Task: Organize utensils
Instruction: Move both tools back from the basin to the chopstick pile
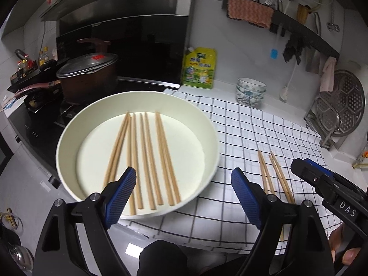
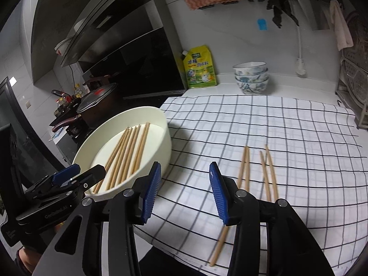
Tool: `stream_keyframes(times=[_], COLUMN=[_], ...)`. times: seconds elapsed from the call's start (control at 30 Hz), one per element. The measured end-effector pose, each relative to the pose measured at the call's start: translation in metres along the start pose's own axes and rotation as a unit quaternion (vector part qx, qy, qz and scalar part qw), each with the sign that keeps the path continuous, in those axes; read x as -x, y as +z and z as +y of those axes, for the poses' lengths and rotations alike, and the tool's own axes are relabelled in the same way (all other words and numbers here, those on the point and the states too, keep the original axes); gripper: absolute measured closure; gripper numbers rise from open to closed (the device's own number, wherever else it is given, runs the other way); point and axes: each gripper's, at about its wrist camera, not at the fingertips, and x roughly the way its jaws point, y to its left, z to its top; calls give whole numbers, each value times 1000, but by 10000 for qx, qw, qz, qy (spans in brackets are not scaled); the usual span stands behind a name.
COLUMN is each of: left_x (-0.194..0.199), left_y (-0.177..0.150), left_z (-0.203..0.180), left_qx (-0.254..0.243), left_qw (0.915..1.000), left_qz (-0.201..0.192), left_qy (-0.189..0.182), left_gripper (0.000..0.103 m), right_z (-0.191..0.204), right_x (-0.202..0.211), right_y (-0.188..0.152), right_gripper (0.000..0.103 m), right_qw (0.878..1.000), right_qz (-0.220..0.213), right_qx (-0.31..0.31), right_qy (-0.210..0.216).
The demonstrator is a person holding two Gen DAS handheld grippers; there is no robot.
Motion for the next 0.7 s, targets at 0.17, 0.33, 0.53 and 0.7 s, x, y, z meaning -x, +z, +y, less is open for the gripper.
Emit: stream_keyframes(times=[0.17, 0.33, 0.53, 0.7], left_x=[-3, -10, -21, -34], left_y=[-3, -6, -12, -20], left_z=[-25, -50, -78, -99], left_qx=[-205, -387, -552, -688], left_qw=[9996, 9985, 9967, 9946], left_qz=[43, 138, 236, 402], left_qy=[-182, -352, -553, -667], left_gripper=[18, 16, 13, 12], right_z=[-20, -44, -69, -90], right_x=[13, 24, 27, 27], right_y=[-6, -14, -28, -38], right_gripper=[54, 49, 47, 45], right_qw=[9997, 9988, 9966, 9942], right_qz=[-67, -97, 24, 168], right_qx=[-50, -249, -452, -573], right_qy=[-222, -421, -690, -895])
